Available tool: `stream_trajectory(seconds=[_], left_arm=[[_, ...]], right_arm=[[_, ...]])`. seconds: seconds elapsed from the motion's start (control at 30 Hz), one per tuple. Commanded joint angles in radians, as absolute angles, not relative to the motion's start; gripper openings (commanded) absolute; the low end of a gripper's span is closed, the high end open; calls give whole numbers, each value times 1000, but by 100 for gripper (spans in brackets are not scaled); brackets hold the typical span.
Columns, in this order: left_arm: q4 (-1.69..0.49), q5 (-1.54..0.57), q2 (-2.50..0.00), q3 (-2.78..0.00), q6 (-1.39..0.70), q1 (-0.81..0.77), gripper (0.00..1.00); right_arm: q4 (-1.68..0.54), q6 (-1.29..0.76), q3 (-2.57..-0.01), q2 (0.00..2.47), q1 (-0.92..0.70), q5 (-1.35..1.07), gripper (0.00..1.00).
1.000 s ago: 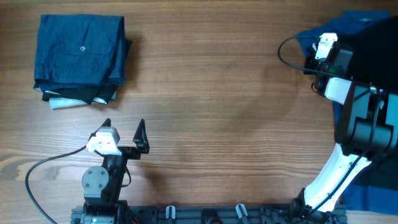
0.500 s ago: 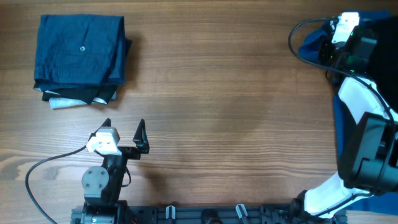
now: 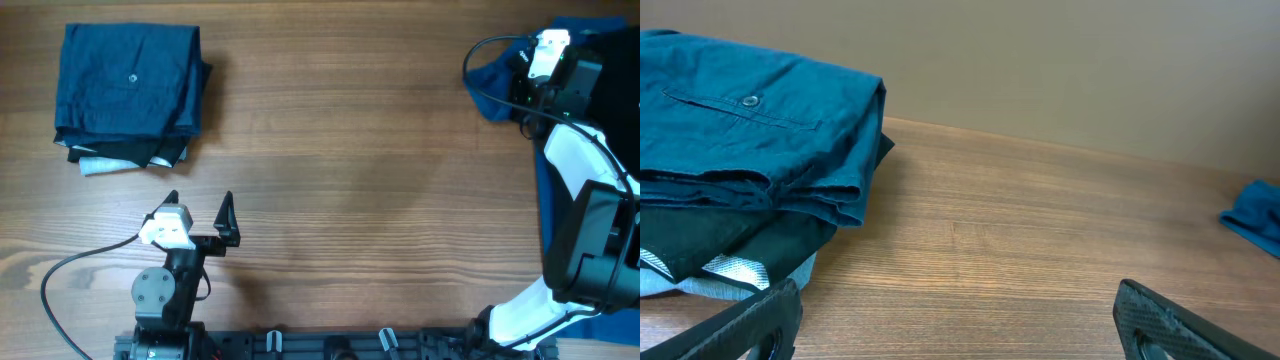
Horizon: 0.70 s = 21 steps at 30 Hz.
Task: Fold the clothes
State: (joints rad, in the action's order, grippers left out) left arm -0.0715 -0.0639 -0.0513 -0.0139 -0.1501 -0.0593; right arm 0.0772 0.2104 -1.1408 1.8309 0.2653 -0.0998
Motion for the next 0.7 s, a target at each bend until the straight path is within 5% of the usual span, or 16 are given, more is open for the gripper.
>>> stream_trajectory(seconds=[0.0,0.2,0.23,0.3,0.4,0.67], left_arm=[[-73,-51,-40,-6,-131,-65,100],[-73,-51,-40,-6,-131,-65,100],[-73,-51,-40,-6,-131,-65,100],[-73,-51,-40,-6,-131,-65,100],[-73,-51,-40,-6,-131,-65,100],[-73,-51,-40,-6,-131,-65,100]], right_arm=[[54,210,-1151,1855,263,-90,20],[70,207,-1152,1902,263,-80,11],[75,206,-1152,1908,263,-80,17],[82,207,-1152,1916,263,-91,53],[127,207,-1152,1960,263,-201,68],[327,185,-1152,2103,261,-248,71]])
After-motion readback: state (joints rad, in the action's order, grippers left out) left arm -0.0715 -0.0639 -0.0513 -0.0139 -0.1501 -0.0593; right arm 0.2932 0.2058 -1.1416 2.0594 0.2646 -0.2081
